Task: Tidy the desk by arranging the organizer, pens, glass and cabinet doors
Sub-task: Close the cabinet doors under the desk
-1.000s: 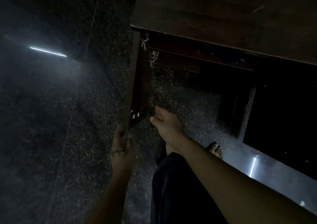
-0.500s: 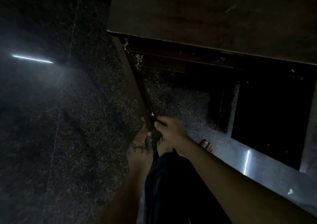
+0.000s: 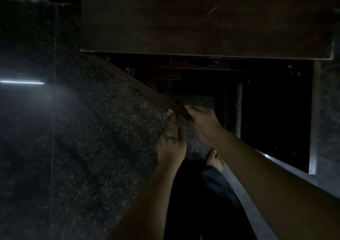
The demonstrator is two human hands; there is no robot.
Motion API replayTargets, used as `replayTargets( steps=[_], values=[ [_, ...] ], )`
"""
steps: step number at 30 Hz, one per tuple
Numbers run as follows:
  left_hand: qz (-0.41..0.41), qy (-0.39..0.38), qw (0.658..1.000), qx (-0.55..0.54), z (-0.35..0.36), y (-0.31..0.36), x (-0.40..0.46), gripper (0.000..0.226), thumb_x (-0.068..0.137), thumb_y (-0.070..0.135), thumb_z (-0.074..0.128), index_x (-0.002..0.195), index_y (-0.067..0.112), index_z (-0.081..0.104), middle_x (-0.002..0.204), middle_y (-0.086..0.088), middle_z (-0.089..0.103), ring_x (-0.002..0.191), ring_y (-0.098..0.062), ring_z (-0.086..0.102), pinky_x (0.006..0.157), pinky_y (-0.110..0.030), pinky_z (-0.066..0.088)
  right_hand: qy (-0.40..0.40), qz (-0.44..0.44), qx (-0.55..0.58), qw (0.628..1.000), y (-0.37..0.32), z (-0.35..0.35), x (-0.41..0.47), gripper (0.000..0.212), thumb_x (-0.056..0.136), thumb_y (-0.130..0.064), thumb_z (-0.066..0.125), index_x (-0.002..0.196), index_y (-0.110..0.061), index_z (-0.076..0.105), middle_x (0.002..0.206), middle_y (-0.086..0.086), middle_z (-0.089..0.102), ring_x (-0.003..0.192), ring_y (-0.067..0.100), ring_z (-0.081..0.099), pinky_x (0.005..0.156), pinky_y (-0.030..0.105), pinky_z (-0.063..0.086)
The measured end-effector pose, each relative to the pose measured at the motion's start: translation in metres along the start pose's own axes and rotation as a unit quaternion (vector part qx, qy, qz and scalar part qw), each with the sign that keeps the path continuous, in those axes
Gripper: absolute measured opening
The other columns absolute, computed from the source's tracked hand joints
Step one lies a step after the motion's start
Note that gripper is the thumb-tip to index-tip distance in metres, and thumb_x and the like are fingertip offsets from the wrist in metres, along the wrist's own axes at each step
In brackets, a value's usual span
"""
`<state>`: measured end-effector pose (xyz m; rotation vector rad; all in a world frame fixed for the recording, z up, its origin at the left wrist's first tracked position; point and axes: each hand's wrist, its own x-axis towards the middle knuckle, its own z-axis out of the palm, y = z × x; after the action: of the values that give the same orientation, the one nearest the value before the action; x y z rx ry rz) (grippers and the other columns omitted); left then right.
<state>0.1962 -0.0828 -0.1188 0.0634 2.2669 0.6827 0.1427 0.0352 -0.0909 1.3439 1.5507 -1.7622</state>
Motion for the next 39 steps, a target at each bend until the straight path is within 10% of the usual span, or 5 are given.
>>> replayTargets(
  steps=[4, 11, 25, 34, 39],
  values=[
    [-0.014, 0.031, 0.997, -0.072, -0.018, 0.030, 0.021, 0.054, 0.101, 0.036, 0.033, 0.151, 0.026, 0.014, 0.138, -0.015, 0.051, 0.109, -0.035, 0.058, 0.080, -0.035, 0.047, 0.030, 0.017, 0.082, 0.996, -0.023, -0.004, 0.010, 0.016, 0.090, -0.018, 0.061, 0.076, -0.013, 0.066, 0.086, 0.004, 0.063, 0.105, 0.029, 0.060, 0.098, 0.044, 0.047],
    [0.030, 0.028, 0.997, -0.060, -0.034, 0.063, 0.059, 0.059, 0.100, 0.033, 0.036, 0.151, 0.027, 0.007, 0.141, -0.009, 0.049, 0.108, -0.038, 0.058, 0.076, -0.041, 0.051, 0.073, -0.026, 0.110, 0.991, -0.056, -0.011, 0.034, 0.026, 0.093, 0.000, 0.047, 0.114, -0.001, 0.063, 0.106, 0.010, 0.063, 0.103, 0.024, 0.057, 0.097, 0.035, 0.046],
    [0.060, 0.066, 0.992, -0.091, -0.048, 0.085, 0.097, 0.060, 0.094, 0.028, 0.042, 0.149, 0.021, 0.019, 0.120, -0.015, 0.062, 0.098, -0.037, 0.060, 0.076, -0.043, 0.051, 0.010, -0.077, 0.064, 0.995, -0.078, -0.015, 0.051, 0.033, 0.096, -0.001, 0.039, 0.121, -0.007, 0.060, 0.125, 0.011, 0.058, 0.114, 0.025, 0.051, 0.100, 0.035, 0.041],
    [0.074, 0.033, 0.996, -0.033, -0.027, 0.081, 0.089, 0.062, 0.099, 0.024, 0.041, 0.151, 0.021, 0.008, 0.133, -0.010, 0.056, 0.091, -0.030, 0.062, 0.052, -0.018, 0.036, -0.024, -0.059, 0.074, 0.995, -0.057, -0.039, 0.035, 0.036, 0.099, -0.003, 0.037, 0.132, -0.008, 0.052, 0.143, 0.005, 0.046, 0.132, 0.021, 0.041, 0.111, 0.034, 0.034],
    [0.066, -0.019, 0.998, -0.013, -0.010, 0.089, 0.061, 0.055, 0.102, 0.026, 0.035, 0.151, 0.015, 0.012, 0.151, -0.008, 0.035, 0.126, -0.026, 0.048, 0.094, -0.033, 0.042, 0.026, -0.030, 0.112, 0.993, -0.014, -0.062, 0.029, 0.033, 0.098, -0.003, 0.041, 0.126, -0.007, 0.057, 0.141, 0.009, 0.049, 0.130, 0.024, 0.044, 0.110, 0.038, 0.035]
  ],
)
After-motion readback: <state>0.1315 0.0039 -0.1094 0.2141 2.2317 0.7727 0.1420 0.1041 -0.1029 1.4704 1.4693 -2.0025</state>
